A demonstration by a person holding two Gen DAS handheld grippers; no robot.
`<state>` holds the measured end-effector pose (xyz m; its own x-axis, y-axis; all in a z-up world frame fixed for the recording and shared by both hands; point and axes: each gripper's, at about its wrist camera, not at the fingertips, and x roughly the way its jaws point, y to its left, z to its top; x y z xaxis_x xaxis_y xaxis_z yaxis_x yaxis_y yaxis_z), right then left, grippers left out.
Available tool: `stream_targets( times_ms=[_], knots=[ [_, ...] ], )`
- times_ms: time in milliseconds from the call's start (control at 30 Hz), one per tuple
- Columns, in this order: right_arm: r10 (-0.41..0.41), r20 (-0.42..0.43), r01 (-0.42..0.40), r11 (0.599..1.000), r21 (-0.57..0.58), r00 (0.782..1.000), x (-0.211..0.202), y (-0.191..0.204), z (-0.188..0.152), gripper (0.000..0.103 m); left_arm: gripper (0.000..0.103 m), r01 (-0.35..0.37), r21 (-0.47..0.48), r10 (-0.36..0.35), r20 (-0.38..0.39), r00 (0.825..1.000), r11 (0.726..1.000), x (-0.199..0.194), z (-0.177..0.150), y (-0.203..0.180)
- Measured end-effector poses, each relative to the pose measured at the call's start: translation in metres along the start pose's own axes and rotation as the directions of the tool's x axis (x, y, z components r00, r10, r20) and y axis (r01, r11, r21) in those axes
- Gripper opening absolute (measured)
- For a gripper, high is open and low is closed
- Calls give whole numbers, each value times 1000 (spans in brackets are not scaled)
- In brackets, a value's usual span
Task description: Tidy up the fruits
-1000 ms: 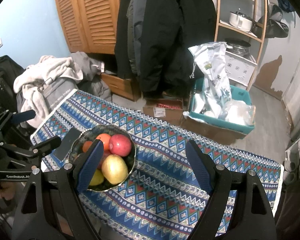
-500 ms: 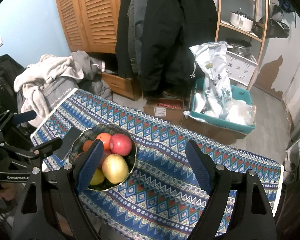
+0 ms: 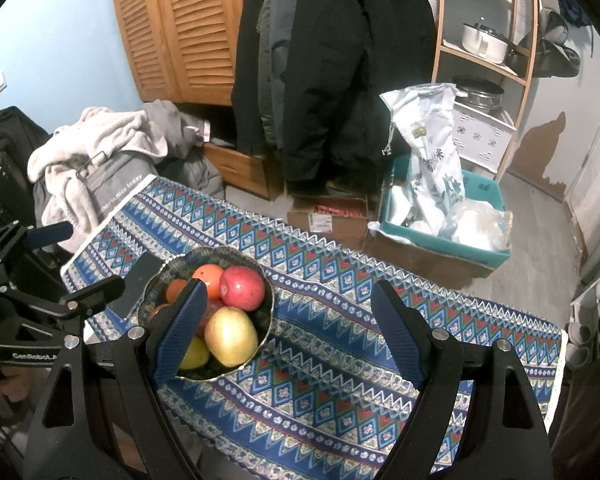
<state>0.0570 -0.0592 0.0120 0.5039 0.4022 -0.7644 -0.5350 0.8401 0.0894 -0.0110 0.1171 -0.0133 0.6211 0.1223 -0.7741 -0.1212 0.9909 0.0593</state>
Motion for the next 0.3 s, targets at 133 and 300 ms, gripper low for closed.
stream_targets(
  times_ms=[133,300],
  knots=[
    [0,0,0,1000,-1,1000,0,0,1,83,101,4,-1,-4,1,1000,1000,0,0,0],
    [0,-1,0,1000,-2,1000,0,0,1,83,101,5,4,-5,2,1000,1000,-1,-1,0]
  ],
)
